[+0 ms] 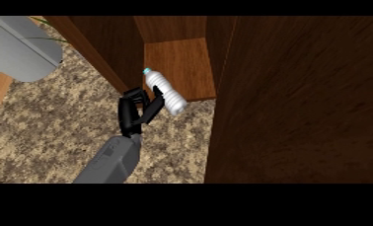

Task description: Pick up the bottled water, place it into the cabinet and close the cabinet

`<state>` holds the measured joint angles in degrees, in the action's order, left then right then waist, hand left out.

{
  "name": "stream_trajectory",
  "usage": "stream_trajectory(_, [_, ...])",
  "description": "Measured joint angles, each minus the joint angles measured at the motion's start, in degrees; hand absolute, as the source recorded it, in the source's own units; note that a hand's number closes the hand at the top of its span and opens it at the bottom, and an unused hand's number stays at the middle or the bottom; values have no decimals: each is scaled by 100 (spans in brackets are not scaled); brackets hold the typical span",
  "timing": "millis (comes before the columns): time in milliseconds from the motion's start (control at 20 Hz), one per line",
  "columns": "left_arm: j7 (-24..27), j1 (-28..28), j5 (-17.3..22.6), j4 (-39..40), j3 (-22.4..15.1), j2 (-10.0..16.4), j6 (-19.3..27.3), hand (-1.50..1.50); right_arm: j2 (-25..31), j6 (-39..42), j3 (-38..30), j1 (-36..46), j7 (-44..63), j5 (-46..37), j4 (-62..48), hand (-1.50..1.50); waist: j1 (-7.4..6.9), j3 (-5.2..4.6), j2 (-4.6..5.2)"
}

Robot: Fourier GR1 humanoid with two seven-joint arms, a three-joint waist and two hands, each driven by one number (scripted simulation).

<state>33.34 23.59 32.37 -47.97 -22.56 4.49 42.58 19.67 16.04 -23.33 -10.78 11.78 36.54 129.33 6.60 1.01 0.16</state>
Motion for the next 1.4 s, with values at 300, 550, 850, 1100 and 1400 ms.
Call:
stream_trajectory(300, [84,-98,235,-179,128,-34,-41,150,61,77,-108,40,-30,117,-135,-150,59,-15,37])
stream_trajectory(550, [161,-145,323,-252,154,-39,11,150,115,122,-153,124,-49,193,-200,-150,106,-18,60])
stream_trajectory(850, [134,-131,378,-323,62,-77,114,-150,179,237,-170,191,-67,299,-336,-150,202,-26,91])
stream_trajectory(1100, [-302,1242,497,326,321,-56,-253,-150,194,284,-221,208,-89,396,-347,-150,352,-93,194])
stream_trajectory(1400, [-476,2420,555,1328,629,-12,-709,-150,263,311,-314,228,-64,472,-392,-150,356,-115,272])
